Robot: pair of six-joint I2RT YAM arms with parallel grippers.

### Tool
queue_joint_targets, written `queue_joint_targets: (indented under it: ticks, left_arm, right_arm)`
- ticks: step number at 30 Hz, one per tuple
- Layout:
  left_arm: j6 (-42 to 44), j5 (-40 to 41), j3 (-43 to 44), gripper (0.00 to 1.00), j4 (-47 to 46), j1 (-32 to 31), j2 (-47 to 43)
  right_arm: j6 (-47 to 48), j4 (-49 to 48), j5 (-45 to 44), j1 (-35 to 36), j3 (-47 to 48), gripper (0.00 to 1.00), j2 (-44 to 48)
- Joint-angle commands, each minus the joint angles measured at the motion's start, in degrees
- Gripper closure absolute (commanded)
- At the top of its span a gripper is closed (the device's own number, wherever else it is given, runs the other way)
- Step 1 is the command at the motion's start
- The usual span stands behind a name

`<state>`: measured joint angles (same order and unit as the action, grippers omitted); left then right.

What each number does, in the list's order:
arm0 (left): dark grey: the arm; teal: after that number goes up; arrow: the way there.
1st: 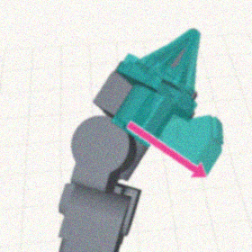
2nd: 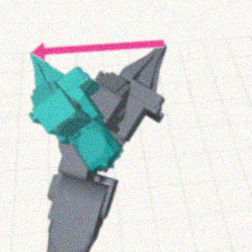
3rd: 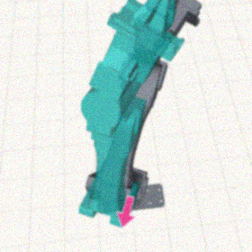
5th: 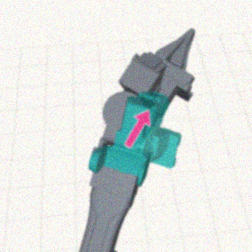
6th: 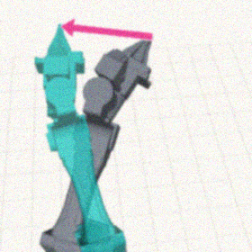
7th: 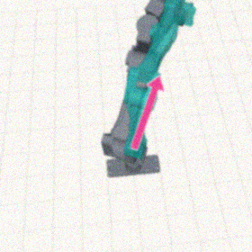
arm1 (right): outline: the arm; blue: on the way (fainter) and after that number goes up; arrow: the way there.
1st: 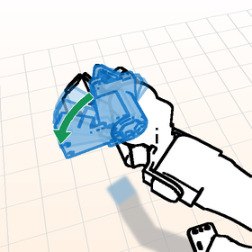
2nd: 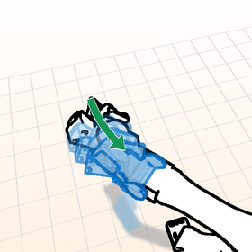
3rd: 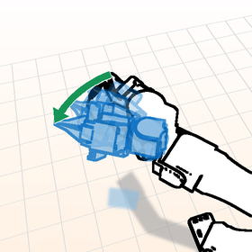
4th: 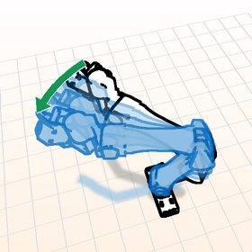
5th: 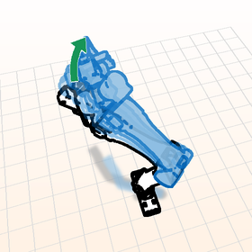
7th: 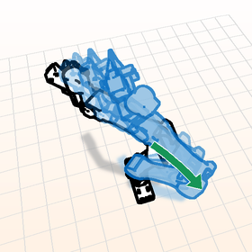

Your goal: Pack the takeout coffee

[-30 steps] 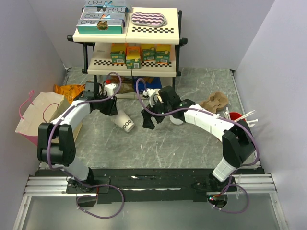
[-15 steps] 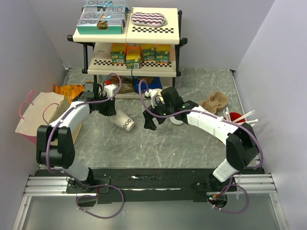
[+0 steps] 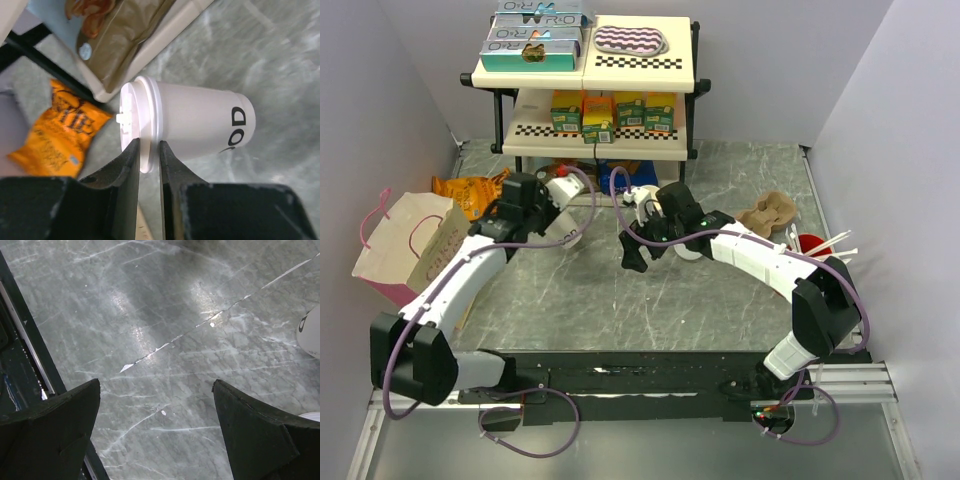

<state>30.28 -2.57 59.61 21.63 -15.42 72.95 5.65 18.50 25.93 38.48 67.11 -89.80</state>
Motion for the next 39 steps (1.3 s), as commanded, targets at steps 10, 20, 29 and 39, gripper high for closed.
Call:
queue_joint_targets:
  ticks: [10,20,29,39]
  left_arm:
    - [18.14,25.59,-9.16,0.98,-24.34,-8.48,5.62]
    - [18.67,31.75,-10.57,0.98,-30.06,-11.74,11.5]
    - [16.48,32.63,-10.57,0.9,-29.8,-12.62,13.98]
    - [14.37,32.89,-11.19,0.43,-27.87,-14.29,13.62]
  right_arm:
    - [0.68,-1.89,-2.29,-0.95,-1.72,0.0,3.75]
    - [-0.38,-2.07,-1.59,-3.06,-3.13,0.0,3.67]
    - [-1.08,-2.15,-0.71,-4.29,-3.48,0.0,3.75]
    - [-0.73,-1.98,-1.06,-4.81,-4.27,0.0,4.72]
